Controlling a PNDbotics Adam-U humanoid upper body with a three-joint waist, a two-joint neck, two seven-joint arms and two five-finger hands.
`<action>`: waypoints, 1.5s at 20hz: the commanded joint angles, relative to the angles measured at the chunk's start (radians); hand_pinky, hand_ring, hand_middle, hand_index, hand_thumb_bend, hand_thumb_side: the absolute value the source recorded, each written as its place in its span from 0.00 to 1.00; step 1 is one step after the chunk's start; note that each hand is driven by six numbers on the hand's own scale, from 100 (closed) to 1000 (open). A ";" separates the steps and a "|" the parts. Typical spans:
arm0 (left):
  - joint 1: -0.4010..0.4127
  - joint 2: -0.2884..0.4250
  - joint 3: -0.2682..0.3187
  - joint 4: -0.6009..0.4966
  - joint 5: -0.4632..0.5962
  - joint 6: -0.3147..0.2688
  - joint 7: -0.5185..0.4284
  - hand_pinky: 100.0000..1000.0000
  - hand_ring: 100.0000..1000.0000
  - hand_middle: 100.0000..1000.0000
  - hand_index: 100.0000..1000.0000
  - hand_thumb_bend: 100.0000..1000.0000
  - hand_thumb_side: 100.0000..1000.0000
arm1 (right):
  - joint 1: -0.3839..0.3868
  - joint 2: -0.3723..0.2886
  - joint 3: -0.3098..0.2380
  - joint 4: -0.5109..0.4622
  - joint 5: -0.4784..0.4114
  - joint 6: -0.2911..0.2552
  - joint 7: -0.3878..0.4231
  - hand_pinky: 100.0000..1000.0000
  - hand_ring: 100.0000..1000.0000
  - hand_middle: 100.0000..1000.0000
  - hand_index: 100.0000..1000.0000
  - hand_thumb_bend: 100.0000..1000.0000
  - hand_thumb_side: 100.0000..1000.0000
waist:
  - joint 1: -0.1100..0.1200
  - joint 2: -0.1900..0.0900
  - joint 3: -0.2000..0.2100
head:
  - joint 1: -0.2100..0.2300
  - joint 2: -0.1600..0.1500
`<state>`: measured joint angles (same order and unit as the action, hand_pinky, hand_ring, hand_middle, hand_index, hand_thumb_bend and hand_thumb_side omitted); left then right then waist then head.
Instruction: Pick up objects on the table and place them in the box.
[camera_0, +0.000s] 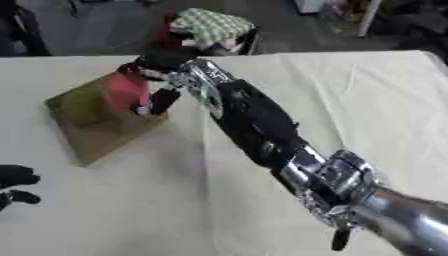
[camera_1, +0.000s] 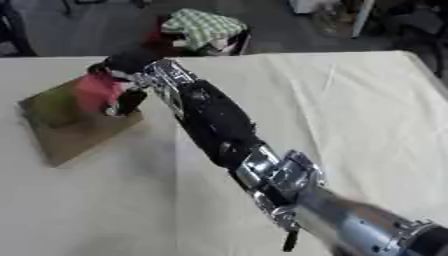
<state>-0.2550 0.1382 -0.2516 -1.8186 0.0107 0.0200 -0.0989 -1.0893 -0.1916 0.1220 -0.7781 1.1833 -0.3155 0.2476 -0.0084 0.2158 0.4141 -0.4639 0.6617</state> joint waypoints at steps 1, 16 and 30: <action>-0.010 0.004 -0.001 -0.018 0.004 -0.001 -0.004 0.49 0.62 0.56 0.59 0.00 0.73 | -0.017 0.001 -0.018 -0.039 0.045 0.032 -0.056 0.76 0.81 0.96 0.99 0.27 0.49 | 0.007 -0.014 0.001 | -0.005 -0.013; 0.004 0.014 0.023 -0.015 -0.006 -0.005 0.018 0.49 0.62 0.56 0.59 0.00 0.74 | 0.008 -0.067 0.007 -0.154 -0.054 -0.079 -0.259 0.72 0.76 0.90 0.97 0.14 0.45 | 0.002 -0.015 -0.089 | 0.064 -0.009; 0.044 0.037 0.070 -0.004 -0.025 -0.010 0.068 0.49 0.63 0.56 0.59 0.00 0.74 | 0.346 -0.158 -0.051 -0.544 -0.295 -0.156 -0.460 0.63 0.60 0.70 0.87 0.00 0.37 | 0.000 -0.029 -0.238 | 0.248 0.035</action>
<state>-0.2042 0.1575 -0.1925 -1.8122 -0.0084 0.0118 -0.0366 -0.7307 -0.3294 0.0835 -1.2695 0.9151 -0.4824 -0.1993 -0.0117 0.2053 0.1732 -0.2322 0.6925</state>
